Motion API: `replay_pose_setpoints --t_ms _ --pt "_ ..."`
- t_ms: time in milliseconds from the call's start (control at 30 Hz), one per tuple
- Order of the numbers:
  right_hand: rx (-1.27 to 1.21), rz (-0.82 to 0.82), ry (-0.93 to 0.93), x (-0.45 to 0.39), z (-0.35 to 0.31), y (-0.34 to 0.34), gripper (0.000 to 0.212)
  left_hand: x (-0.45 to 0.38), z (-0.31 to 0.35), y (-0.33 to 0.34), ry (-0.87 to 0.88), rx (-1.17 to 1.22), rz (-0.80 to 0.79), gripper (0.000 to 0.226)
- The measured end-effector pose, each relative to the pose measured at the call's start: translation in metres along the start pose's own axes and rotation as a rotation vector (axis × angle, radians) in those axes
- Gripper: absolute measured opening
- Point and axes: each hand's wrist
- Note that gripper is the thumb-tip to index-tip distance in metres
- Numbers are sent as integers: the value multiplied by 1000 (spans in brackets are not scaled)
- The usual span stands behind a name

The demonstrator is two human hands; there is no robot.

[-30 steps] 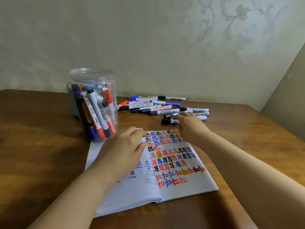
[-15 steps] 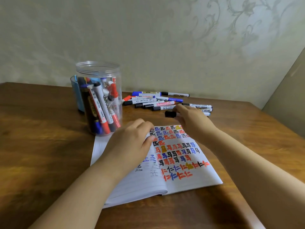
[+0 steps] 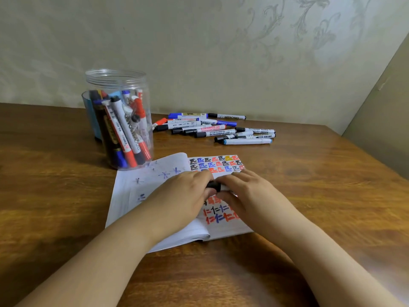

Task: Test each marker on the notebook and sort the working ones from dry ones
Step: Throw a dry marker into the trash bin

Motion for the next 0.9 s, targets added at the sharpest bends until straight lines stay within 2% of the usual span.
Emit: replay_pose_setpoints --t_ms 167,300,533,733,900 --pt "-33 -51 -16 3 -5 3 30 1 0 -1 25 71 -26 21" --pt "-29 -41 -29 6 -6 0 44 1 -3 0 19 164 -47 18" --pt "-74 -51 -3 7 -8 -7 37 2 0 -3 -13 210 -91 16" --pt "-1 23 -45 8 -2 -7 39 2 1 -7 -22 192 -61 20" --pt "-110 -111 246 4 -2 -15 47 1 -1 -9 -108 145 30 24"
Point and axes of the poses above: each hand's wrist, its own x-axis away from the middle knuckle, its own y-axis out of the palm, z = x × y, and after that the axes turned 1 degree about -x, right-handed
